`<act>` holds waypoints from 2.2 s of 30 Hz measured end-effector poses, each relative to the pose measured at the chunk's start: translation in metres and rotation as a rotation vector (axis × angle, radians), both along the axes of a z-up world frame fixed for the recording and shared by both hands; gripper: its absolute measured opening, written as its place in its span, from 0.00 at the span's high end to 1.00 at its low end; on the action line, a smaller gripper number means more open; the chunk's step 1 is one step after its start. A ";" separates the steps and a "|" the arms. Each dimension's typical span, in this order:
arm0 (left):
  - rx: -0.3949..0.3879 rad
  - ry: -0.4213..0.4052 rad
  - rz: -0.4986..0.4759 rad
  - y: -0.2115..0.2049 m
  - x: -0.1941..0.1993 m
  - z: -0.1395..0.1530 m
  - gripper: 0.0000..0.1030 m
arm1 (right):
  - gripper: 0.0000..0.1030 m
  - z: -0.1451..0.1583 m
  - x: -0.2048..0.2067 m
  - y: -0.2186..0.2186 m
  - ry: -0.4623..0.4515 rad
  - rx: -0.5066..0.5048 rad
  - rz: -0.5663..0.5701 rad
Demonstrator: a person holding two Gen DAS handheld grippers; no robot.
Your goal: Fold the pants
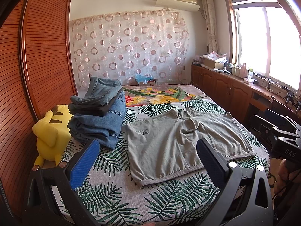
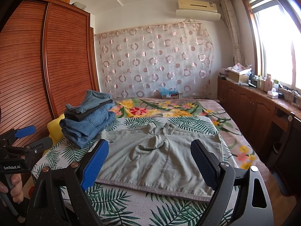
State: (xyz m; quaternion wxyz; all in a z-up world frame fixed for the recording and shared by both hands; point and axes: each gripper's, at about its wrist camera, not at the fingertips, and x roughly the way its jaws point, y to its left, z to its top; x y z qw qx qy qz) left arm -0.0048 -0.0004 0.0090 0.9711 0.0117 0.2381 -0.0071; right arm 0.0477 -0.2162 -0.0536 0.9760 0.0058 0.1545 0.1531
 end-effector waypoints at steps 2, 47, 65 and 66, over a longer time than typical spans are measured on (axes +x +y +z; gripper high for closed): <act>0.000 0.001 -0.001 0.000 0.000 0.001 0.00 | 0.13 0.000 0.000 0.000 0.000 0.000 0.000; -0.058 0.137 -0.110 0.005 0.055 -0.043 0.00 | 0.14 -0.028 0.045 -0.028 0.077 -0.054 -0.039; -0.041 0.177 -0.196 -0.007 0.100 -0.064 0.00 | 0.46 -0.023 0.124 -0.052 0.218 -0.119 -0.075; -0.042 0.182 -0.199 -0.008 0.102 -0.065 0.00 | 0.48 -0.023 0.128 -0.055 0.233 -0.119 -0.075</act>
